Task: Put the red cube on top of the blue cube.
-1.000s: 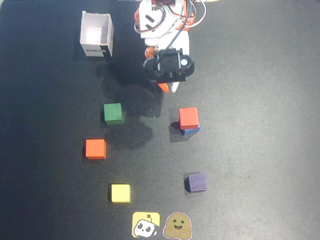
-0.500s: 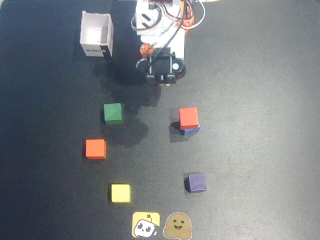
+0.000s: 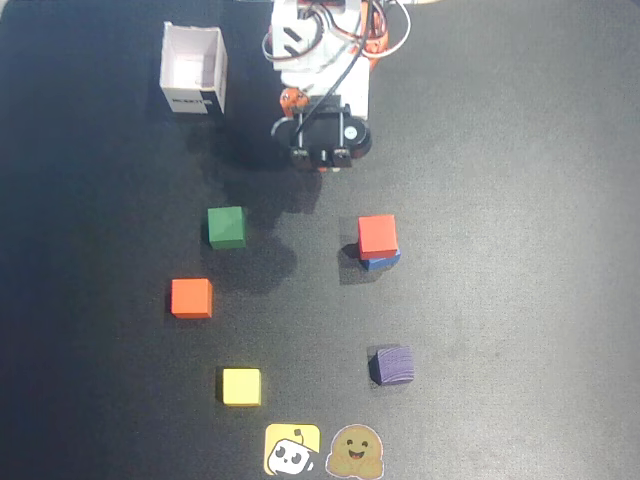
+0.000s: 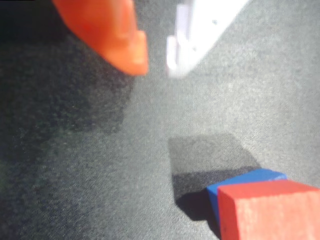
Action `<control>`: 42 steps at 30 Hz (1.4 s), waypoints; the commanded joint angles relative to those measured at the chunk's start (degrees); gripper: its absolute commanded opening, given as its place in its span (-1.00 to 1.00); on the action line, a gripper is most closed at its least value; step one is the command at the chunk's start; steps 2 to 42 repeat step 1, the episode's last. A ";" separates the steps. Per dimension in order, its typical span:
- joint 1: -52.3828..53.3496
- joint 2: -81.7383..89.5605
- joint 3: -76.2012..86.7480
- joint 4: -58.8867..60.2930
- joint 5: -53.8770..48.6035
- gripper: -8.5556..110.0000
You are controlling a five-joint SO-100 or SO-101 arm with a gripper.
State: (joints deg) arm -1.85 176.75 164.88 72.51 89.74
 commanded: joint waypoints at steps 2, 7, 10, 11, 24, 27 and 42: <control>0.35 0.44 -0.26 0.26 0.44 -0.83; 0.35 0.44 -0.26 0.26 0.44 -0.83; 0.35 0.44 -0.26 0.26 0.44 -0.83; 0.35 0.44 -0.26 0.26 0.44 -0.83; 0.35 0.44 -0.26 0.26 0.44 -0.83; 0.35 0.44 -0.26 0.26 0.44 -0.83; 0.35 0.44 -0.26 0.26 0.44 -0.83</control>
